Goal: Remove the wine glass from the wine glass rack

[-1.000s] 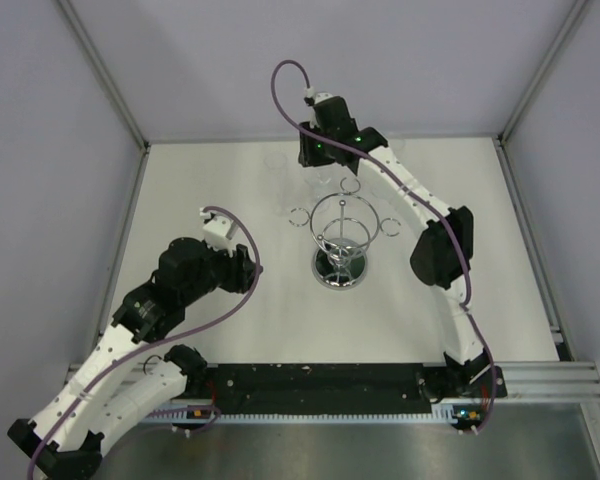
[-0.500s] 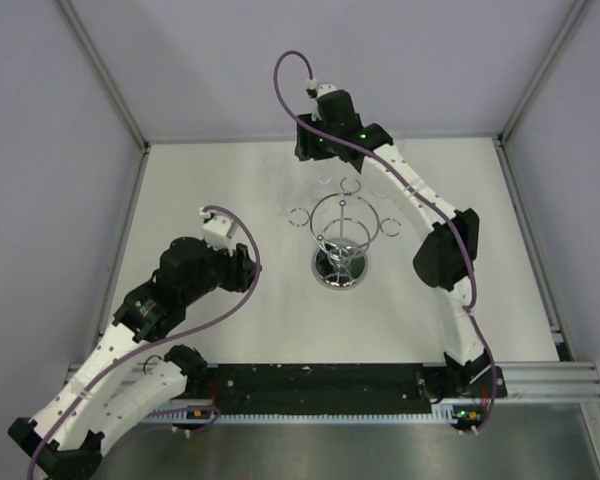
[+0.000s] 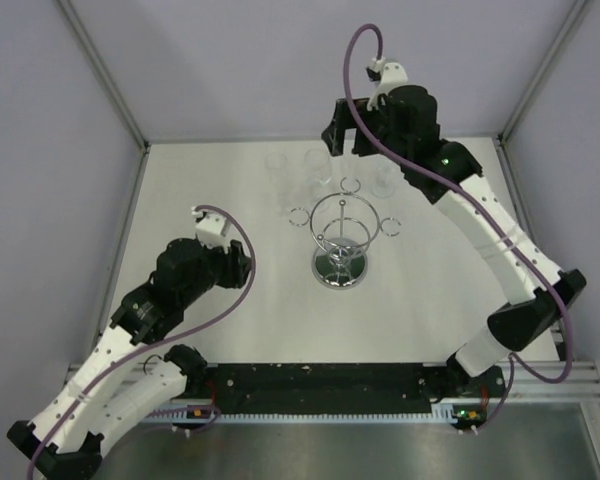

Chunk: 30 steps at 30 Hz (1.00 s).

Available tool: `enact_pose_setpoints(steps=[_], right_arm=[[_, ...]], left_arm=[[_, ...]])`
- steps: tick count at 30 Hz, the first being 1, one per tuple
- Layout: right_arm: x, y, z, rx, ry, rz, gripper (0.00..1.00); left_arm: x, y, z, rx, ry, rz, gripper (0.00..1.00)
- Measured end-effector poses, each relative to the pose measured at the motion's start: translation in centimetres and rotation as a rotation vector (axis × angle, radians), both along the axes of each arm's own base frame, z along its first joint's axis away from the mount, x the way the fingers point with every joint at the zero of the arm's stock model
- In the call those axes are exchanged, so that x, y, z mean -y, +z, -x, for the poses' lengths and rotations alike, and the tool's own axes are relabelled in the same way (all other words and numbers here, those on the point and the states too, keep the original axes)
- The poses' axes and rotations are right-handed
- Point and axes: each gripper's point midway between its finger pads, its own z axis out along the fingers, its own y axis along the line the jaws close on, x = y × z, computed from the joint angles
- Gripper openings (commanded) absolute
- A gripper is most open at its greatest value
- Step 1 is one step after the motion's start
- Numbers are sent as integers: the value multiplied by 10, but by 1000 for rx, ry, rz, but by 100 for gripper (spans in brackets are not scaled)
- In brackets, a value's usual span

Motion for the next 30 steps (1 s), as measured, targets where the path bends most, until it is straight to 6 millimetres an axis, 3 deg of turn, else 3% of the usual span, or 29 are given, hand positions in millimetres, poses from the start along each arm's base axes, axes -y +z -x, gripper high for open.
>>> enact_pose_setpoints(steps=[3, 9, 11, 16, 20, 30], right_arm=[[20, 9, 19, 31, -30, -10, 99], [66, -4, 64, 38, -103, 7, 99], [78, -7, 77, 39, -115, 6, 99], [108, -13, 108, 36, -185, -49, 99], [124, -21, 124, 18, -237, -84, 99], [149, -44, 127, -23, -372, -84, 99]], left_arm=[[-2, 1, -2, 4, 17, -1, 63], [-6, 23, -6, 46, 48, 20, 73], [-7, 31, -8, 63, 64, 24, 98], [-12, 45, -16, 84, 117, 35, 98], [-13, 43, -21, 72, 136, 24, 98], [-12, 46, -28, 88, 155, 29, 98]])
